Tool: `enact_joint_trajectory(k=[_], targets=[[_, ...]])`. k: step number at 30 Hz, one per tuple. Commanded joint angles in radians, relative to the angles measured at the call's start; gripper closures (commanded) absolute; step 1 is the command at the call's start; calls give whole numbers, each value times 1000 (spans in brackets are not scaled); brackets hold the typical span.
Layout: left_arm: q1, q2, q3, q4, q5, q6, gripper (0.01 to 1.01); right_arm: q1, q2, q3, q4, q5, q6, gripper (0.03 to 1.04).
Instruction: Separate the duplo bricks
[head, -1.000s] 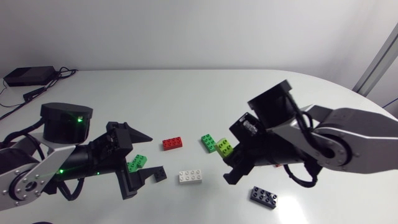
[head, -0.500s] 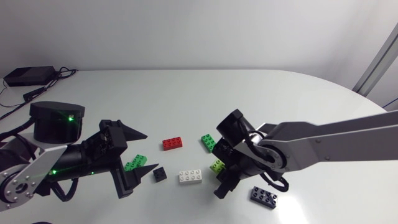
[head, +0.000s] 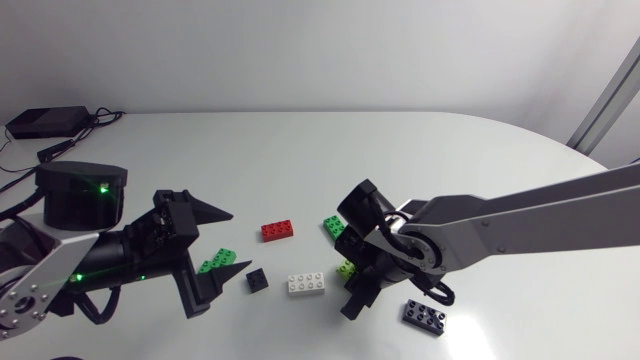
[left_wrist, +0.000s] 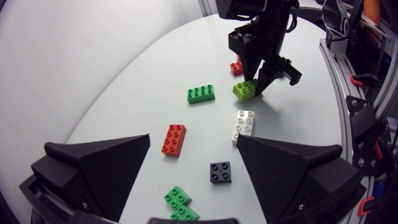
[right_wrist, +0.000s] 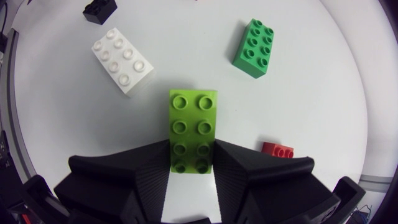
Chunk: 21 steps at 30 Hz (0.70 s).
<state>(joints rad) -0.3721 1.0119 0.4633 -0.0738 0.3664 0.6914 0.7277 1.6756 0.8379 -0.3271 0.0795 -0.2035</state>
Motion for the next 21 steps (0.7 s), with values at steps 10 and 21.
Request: enact_joint_trajectory(k=[10, 21], targets=[[6, -33, -9, -26, -4, 22, 52, 4, 12, -10, -32, 17, -20, 367], [4, -81, 9, -73, -12, 17, 51, 7, -123, -22, -46, 19, -25, 72]])
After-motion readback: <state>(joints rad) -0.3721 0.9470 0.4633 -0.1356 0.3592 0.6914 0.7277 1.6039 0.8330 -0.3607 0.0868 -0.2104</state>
